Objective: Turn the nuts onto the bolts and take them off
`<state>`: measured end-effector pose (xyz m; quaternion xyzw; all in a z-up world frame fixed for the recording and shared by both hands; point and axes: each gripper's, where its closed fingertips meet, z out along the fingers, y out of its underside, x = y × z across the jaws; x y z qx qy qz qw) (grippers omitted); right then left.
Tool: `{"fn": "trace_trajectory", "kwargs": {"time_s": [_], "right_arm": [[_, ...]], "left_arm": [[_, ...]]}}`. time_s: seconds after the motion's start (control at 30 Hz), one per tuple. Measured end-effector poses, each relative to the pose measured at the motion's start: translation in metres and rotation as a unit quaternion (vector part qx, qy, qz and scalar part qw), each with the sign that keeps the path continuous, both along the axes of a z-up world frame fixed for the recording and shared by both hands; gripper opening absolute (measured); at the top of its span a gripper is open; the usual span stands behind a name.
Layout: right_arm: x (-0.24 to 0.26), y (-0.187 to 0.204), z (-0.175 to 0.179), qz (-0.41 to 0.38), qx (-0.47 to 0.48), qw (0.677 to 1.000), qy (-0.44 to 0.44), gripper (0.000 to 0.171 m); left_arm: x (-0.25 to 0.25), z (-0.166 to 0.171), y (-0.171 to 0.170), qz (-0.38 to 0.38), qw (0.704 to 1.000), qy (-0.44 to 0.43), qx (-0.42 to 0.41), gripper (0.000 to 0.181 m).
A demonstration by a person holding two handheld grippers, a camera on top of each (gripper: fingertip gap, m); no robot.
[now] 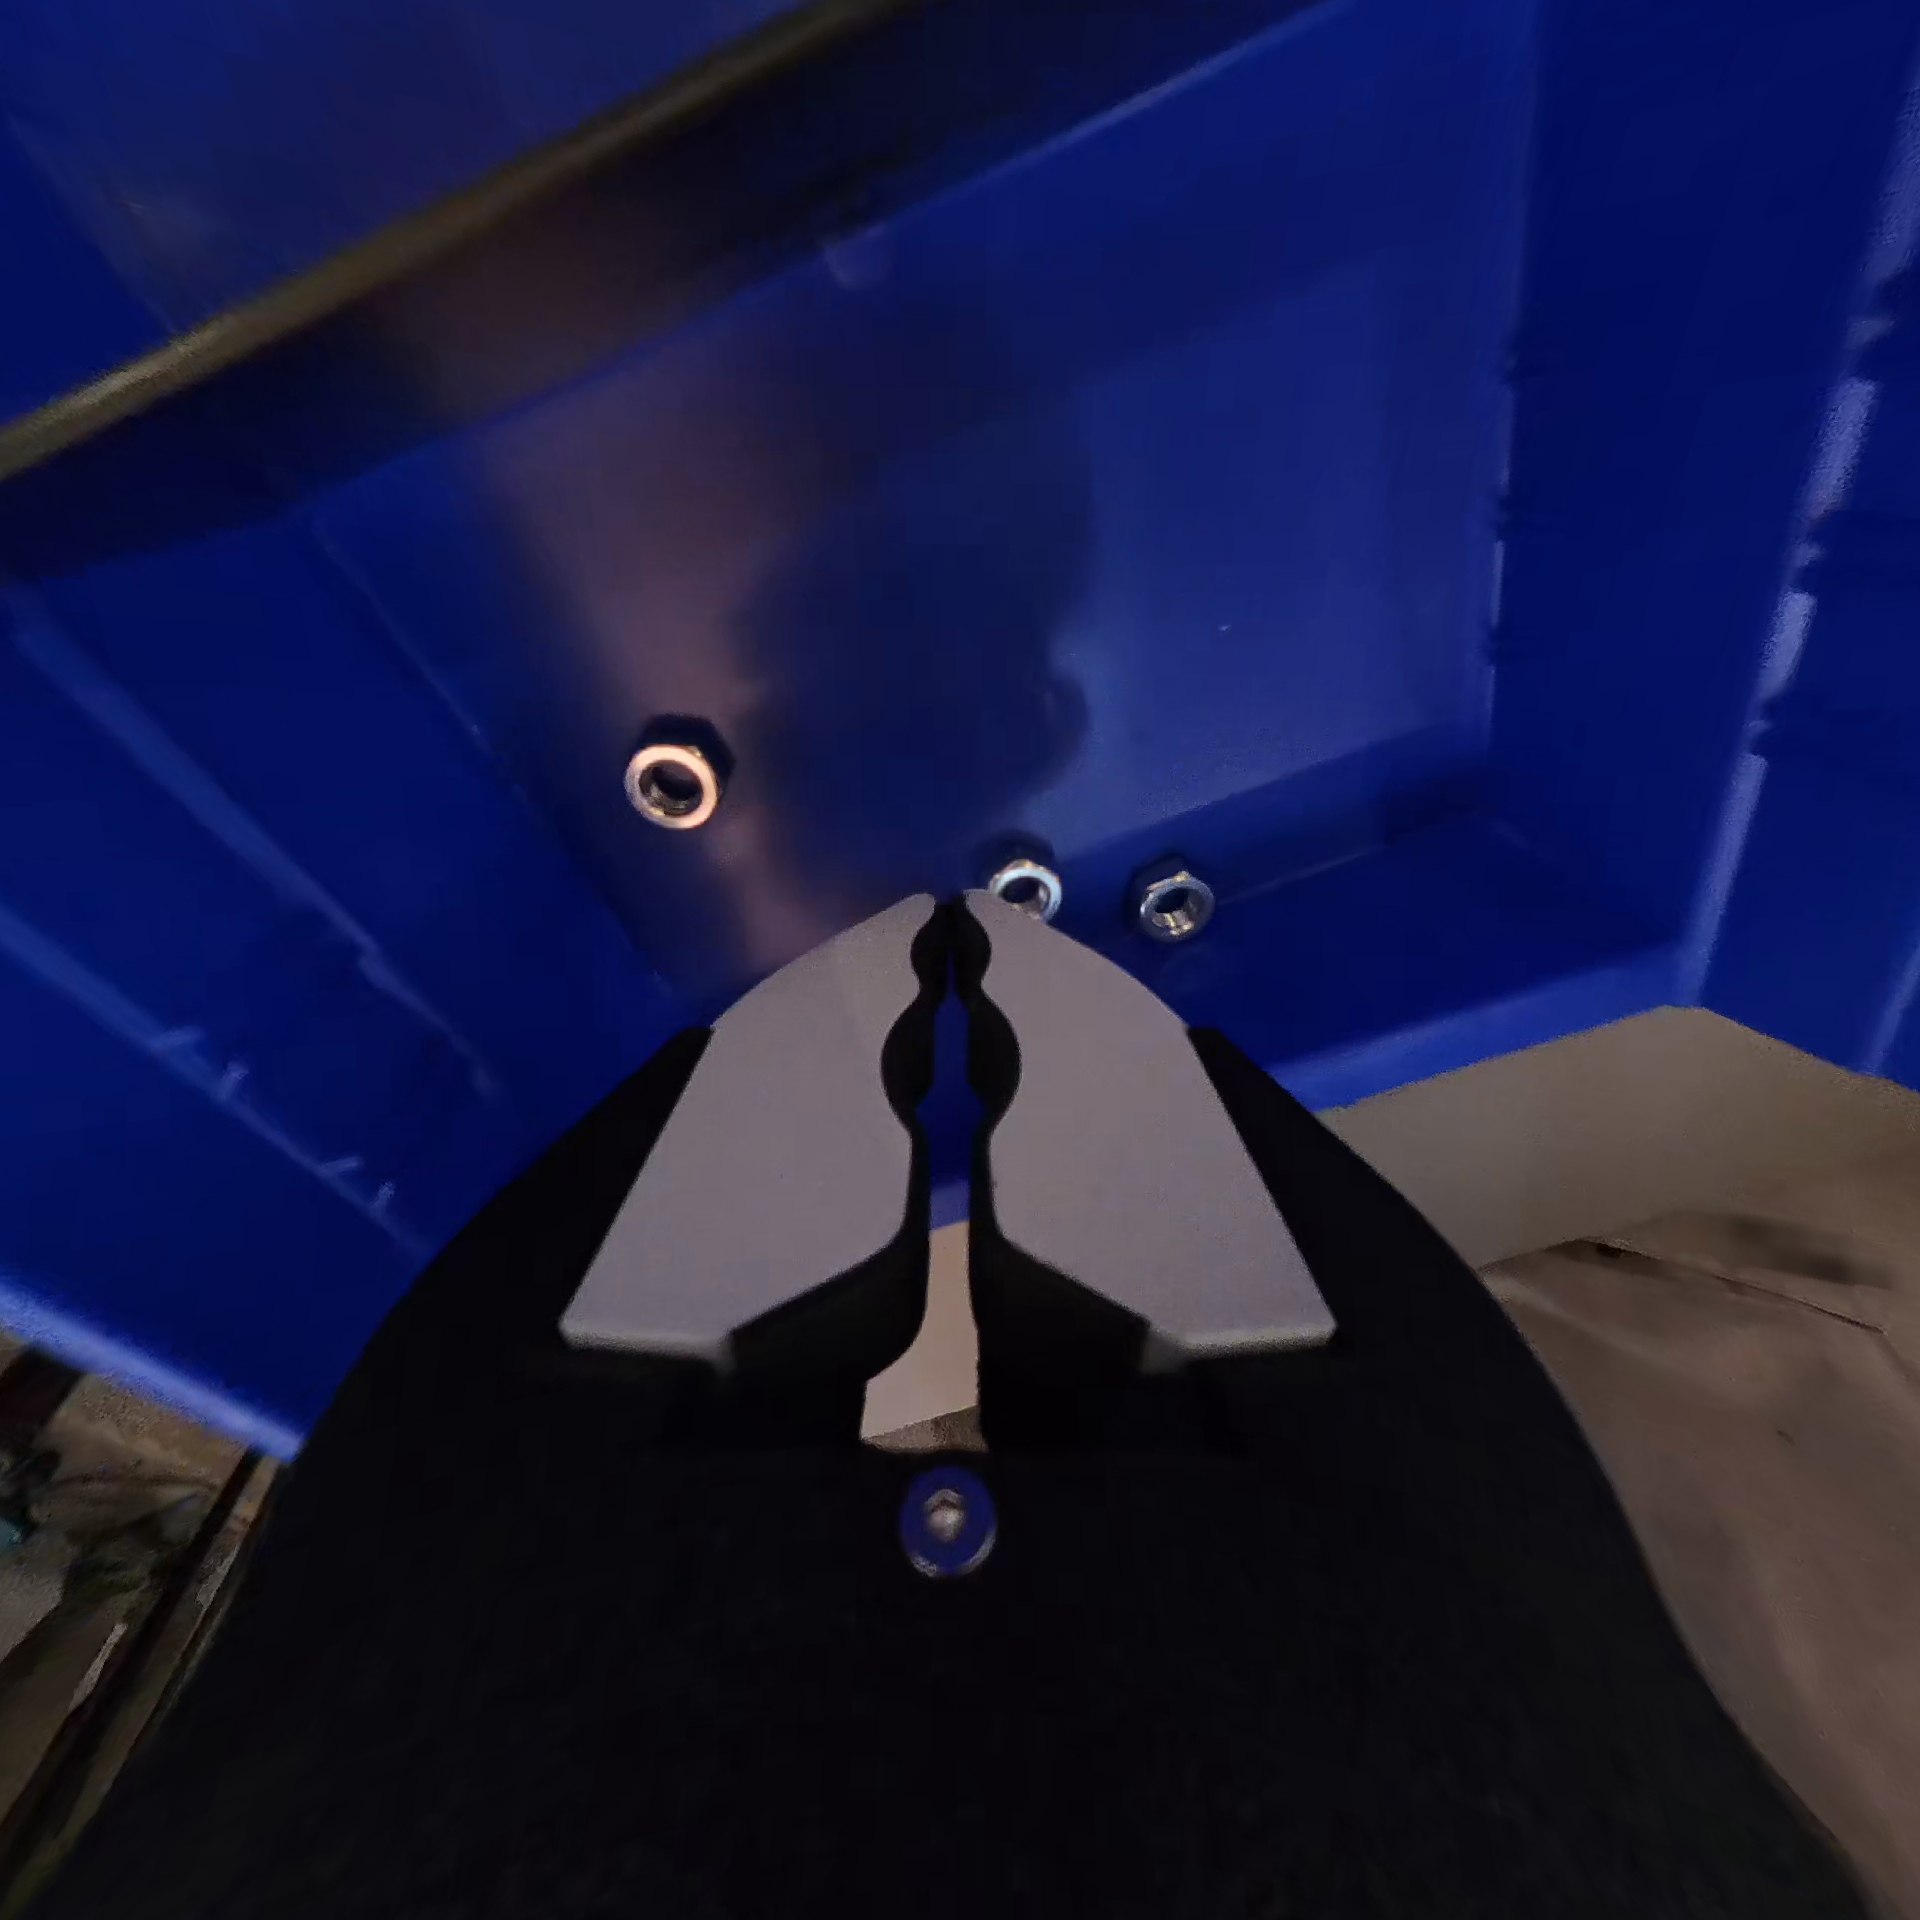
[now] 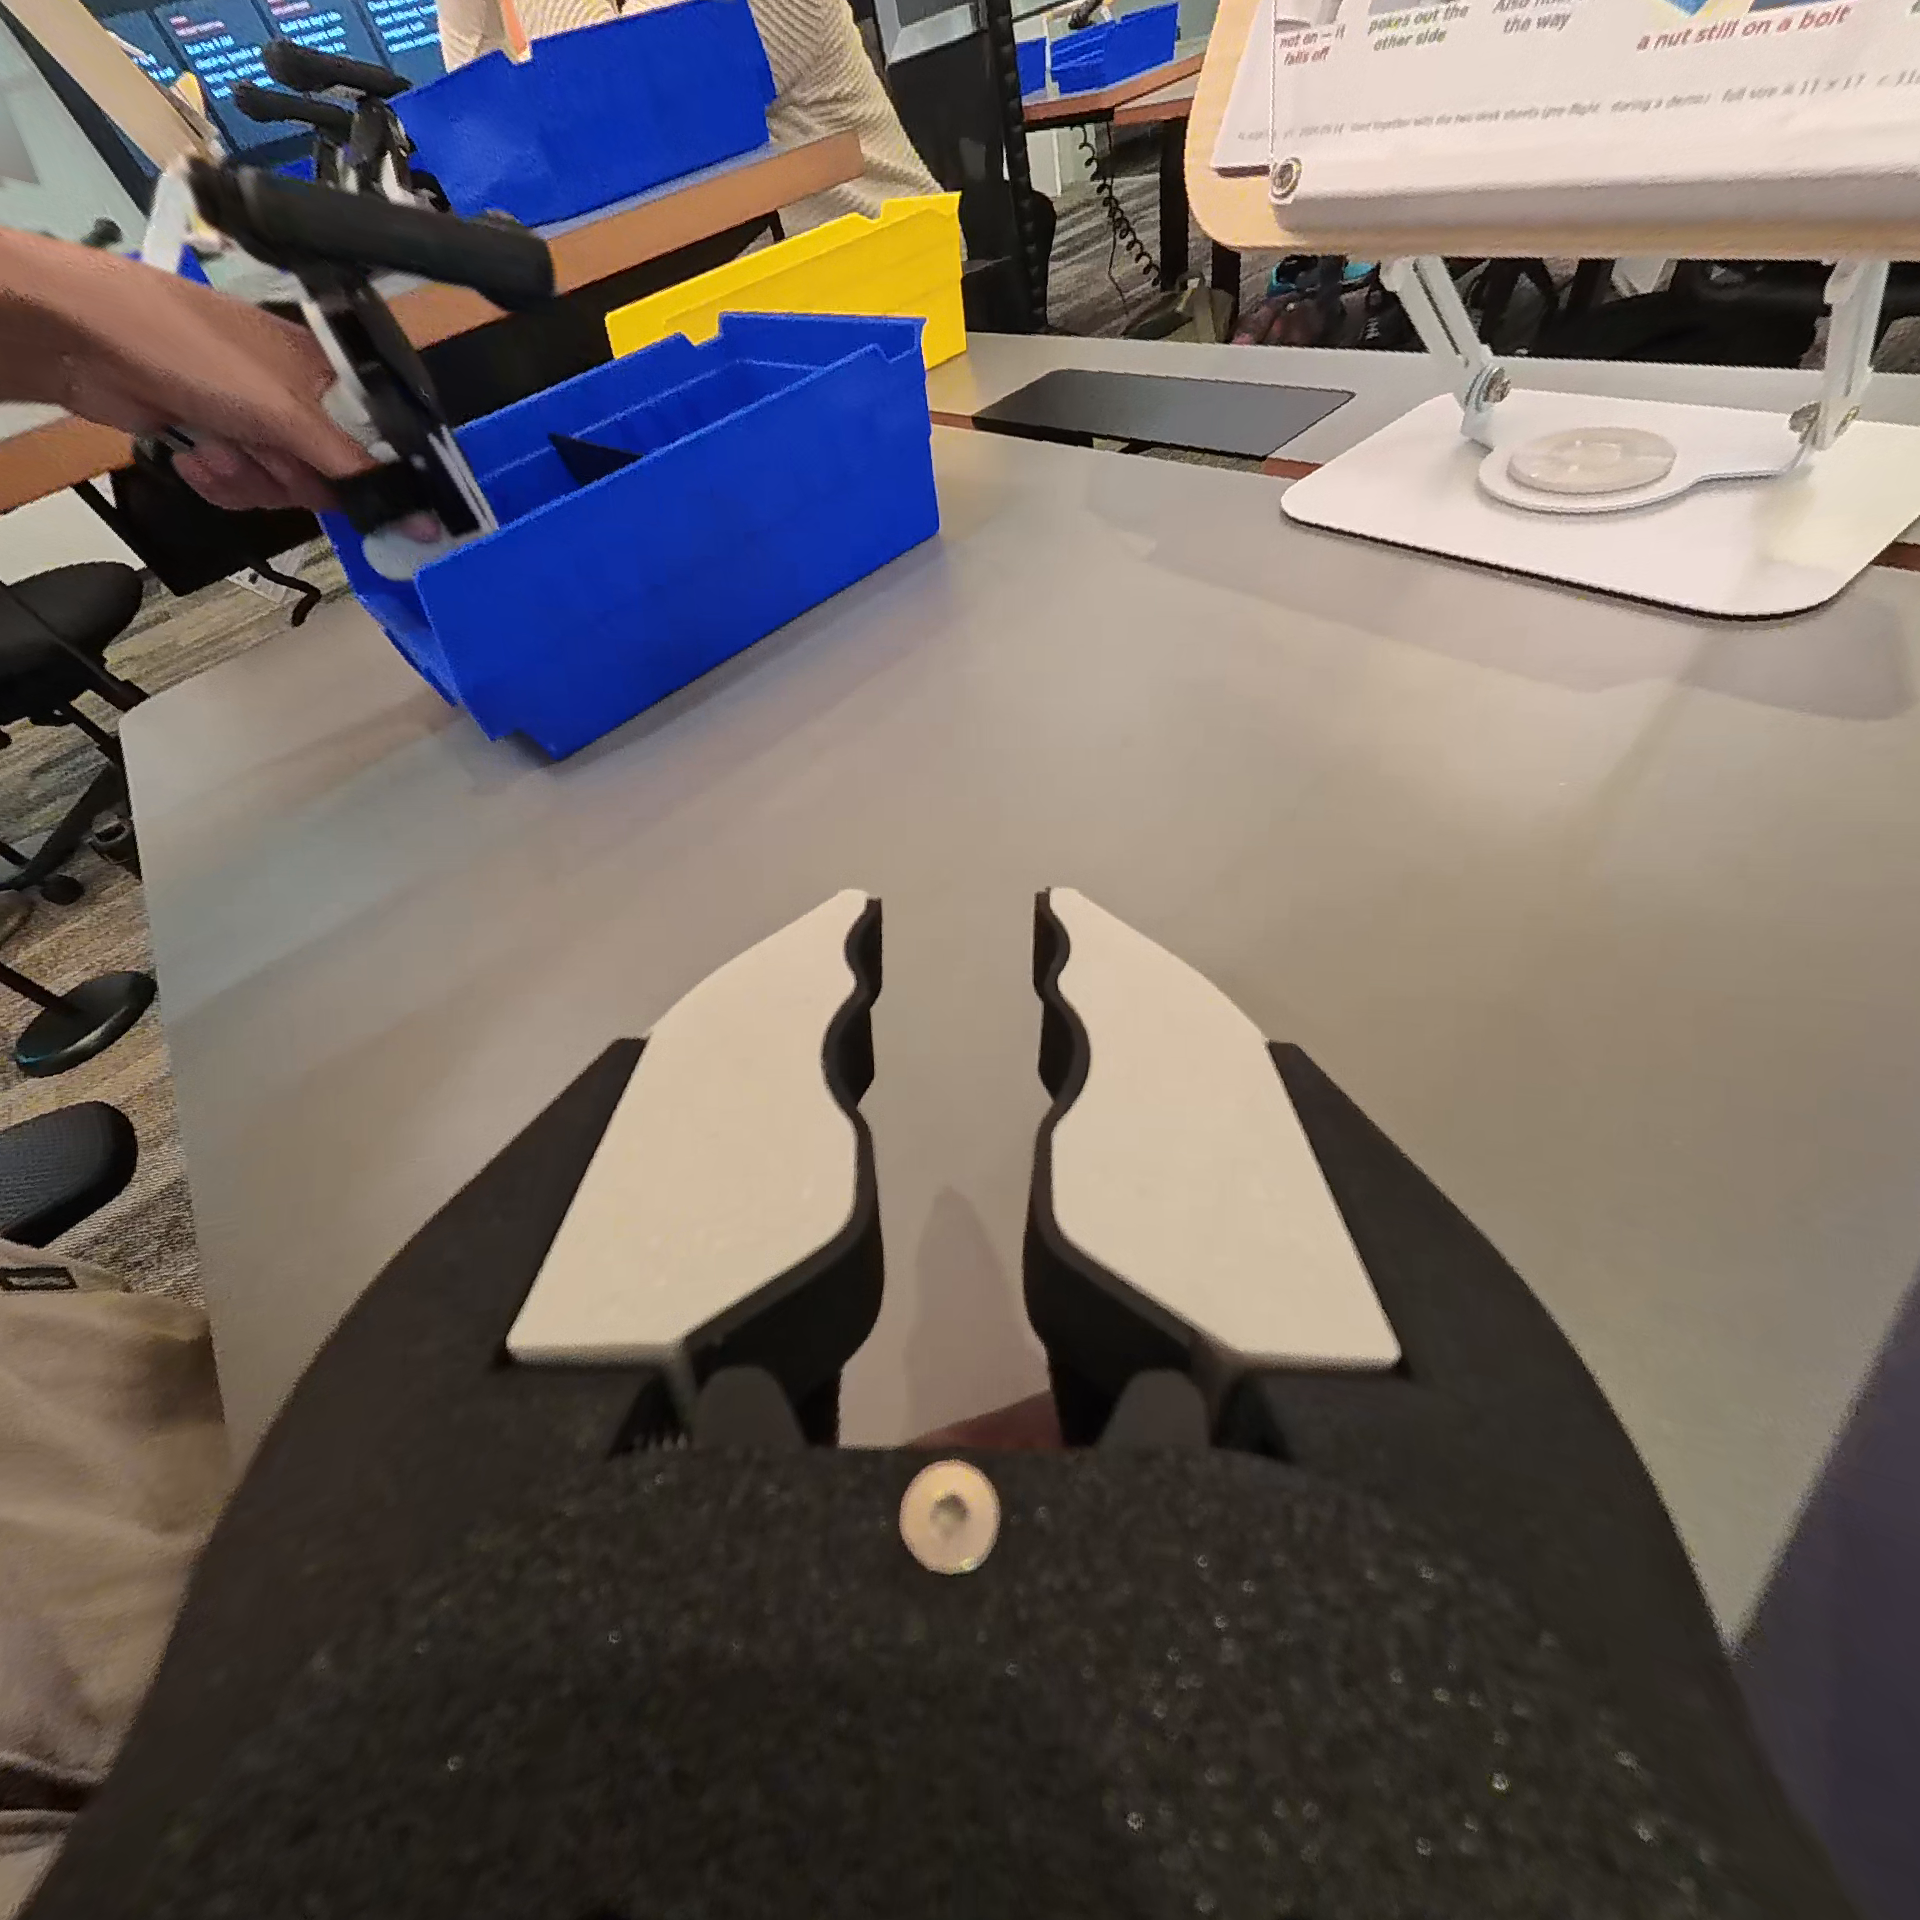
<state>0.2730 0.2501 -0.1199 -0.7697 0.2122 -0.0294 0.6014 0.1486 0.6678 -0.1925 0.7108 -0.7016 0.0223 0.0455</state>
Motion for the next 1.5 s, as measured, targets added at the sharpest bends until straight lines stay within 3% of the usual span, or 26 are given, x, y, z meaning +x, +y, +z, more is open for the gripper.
{"fn": "trace_trajectory", "kwargs": {"time_s": [0.07,0.2,0.4,0.57,0.67,0.93,1.03,1.13,1.3,1.5], "right_arm": [[0.000,0.000,-0.002,0.000,-0.004,1.000,0.001,0.027],[-0.003,0.003,-0.003,0.005,-0.006,1.000,0.002,0.027],[-0.007,0.005,0.000,0.010,-0.016,1.000,-0.012,0.027],[-0.008,0.004,0.000,0.012,-0.017,1.000,-0.011,0.027],[-0.008,0.003,0.001,0.011,-0.017,1.000,-0.015,0.026],[-0.008,0.003,0.000,0.013,-0.017,1.000,-0.012,0.025],[-0.008,0.002,0.004,0.011,-0.016,1.000,-0.019,0.025],[-0.005,0.000,0.008,0.006,-0.015,1.000,-0.025,0.025],[-0.006,0.003,0.009,0.007,-0.020,0.999,-0.030,0.025],[-0.013,0.008,0.012,0.008,-0.030,0.999,-0.043,0.025]], "left_arm": [[0.000,0.007,-0.005,-0.009,1.000,-0.011,-0.008,0.002],[-0.012,-0.002,-0.016,-0.037,0.999,0.028,-0.017,0.028],[-0.018,-0.019,-0.020,-0.014,0.995,0.084,-0.044,0.035],[-0.012,-0.021,-0.016,-0.012,0.994,0.101,-0.033,0.030],[-0.012,-0.022,-0.012,-0.009,0.995,0.097,-0.024,0.017],[-0.003,-0.020,-0.017,-0.030,0.998,0.050,-0.011,0.017],[0.001,-0.011,-0.019,-0.043,0.999,-0.002,0.006,0.017],[0.014,0.020,-0.017,-0.064,0.988,-0.127,0.056,0.017],[0.012,0.078,-0.037,-0.052,0.926,-0.347,0.140,0.017],[-0.005,0.084,-0.092,-0.010,0.867,-0.479,0.137,0.017]]}}
